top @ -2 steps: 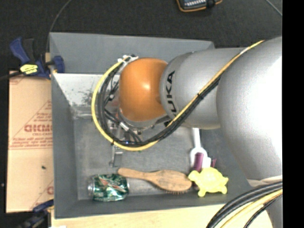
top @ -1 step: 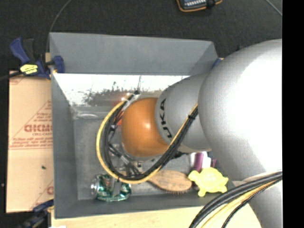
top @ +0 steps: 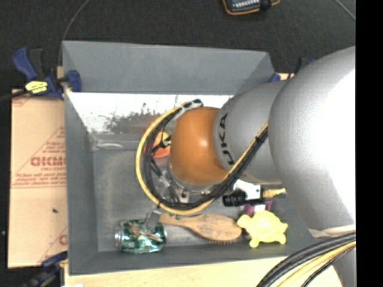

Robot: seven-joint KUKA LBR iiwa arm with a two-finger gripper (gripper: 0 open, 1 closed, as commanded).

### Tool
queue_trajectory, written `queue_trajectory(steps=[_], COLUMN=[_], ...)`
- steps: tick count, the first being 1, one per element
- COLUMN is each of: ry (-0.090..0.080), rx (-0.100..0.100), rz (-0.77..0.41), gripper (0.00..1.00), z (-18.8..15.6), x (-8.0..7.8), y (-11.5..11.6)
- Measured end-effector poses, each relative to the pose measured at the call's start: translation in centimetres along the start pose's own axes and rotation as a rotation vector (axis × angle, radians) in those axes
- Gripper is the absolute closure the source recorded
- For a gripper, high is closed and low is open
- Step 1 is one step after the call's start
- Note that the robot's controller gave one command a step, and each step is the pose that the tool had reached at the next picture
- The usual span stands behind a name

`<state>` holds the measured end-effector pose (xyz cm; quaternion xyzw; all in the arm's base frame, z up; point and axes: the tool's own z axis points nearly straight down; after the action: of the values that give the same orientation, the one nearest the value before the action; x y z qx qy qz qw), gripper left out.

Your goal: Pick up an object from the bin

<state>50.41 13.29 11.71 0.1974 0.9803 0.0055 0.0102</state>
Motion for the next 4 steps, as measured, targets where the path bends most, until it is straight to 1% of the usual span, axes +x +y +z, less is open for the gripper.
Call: queue_trajectory(steps=[1, 2, 3, 4], ry=[0.003, 0.003, 0.003, 0.003], rx=[-0.006, 0.001, -0.007, -0.007], rz=[-0.354, 0.027, -0.159, -0.158], gripper=[0.00, 0.00, 1.00, 1.00], z=[1.6, 4.1, 4.7, 4.7], x=[3.7, 0.1, 3.5, 3.4], y=[0.8, -8.2, 0.9, 0.9])
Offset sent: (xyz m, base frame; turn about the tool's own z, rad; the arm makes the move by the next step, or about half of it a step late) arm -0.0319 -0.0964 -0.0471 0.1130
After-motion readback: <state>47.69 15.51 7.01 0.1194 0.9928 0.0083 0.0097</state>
